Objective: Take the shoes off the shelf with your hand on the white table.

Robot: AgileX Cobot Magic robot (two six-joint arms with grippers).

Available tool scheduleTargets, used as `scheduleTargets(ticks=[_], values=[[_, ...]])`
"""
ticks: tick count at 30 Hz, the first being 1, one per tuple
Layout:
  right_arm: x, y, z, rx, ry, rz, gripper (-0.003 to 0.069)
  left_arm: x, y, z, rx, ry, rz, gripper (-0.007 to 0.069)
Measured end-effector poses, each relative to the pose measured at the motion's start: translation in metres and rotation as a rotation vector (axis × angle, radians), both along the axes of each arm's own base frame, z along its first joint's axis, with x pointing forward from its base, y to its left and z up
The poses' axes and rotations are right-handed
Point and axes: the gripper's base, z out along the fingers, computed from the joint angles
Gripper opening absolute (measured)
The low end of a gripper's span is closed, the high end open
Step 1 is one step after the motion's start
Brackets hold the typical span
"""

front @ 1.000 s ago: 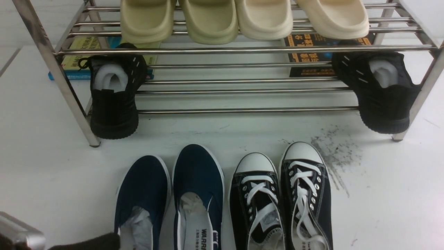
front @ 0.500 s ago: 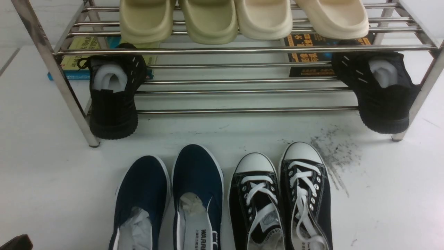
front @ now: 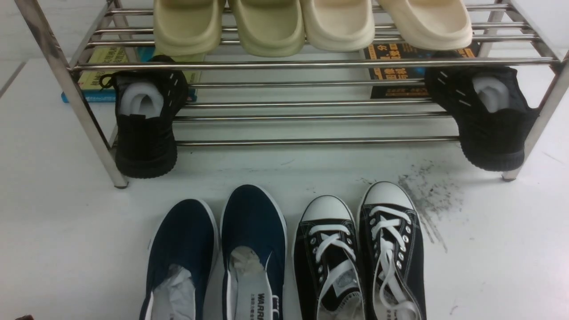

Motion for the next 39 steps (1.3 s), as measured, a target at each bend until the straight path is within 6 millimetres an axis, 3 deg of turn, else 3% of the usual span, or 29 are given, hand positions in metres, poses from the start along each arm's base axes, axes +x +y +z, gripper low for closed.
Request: scheduleTargets(ticks=[39], values=[[0.0, 0.0, 0.0, 0.0, 0.0, 0.0, 0.0239, 0.0001, 0.0018, 0.0003, 0.006, -0.007, 0.031, 0.0078]])
